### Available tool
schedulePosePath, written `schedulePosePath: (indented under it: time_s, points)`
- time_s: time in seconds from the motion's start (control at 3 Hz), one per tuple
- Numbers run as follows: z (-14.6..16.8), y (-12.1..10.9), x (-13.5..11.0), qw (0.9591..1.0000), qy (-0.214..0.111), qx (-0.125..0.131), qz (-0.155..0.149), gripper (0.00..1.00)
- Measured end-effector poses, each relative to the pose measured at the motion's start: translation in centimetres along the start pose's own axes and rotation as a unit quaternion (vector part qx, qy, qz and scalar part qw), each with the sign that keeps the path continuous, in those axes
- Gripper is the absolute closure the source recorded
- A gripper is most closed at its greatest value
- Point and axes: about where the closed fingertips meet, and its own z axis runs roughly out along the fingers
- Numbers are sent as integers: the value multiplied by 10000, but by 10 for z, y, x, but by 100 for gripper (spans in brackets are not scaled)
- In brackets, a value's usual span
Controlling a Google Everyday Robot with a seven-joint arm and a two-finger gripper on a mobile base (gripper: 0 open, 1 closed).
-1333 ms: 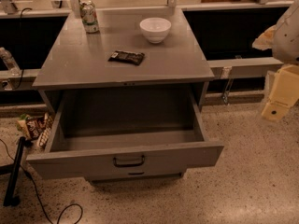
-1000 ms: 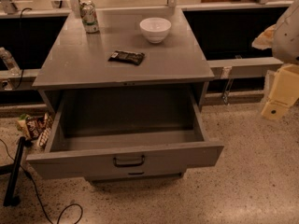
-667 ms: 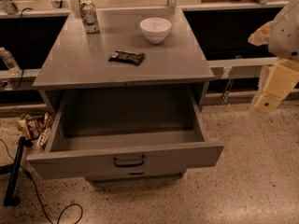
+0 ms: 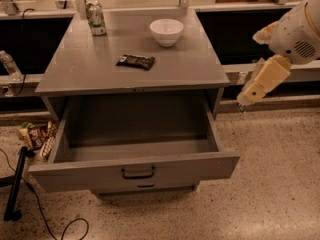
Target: Place rxbar chocolate into top drawer
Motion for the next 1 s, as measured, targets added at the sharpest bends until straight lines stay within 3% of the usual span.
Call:
schedulePosePath:
  time_s: [0.33, 0.67, 1.0]
  points:
    - [28, -20, -27, 9967, -633, 263, 436, 0]
    - [28, -20, -27, 9967, -633, 262, 435, 0]
    - [39, -19, -34, 9969, -719, 83, 301, 0]
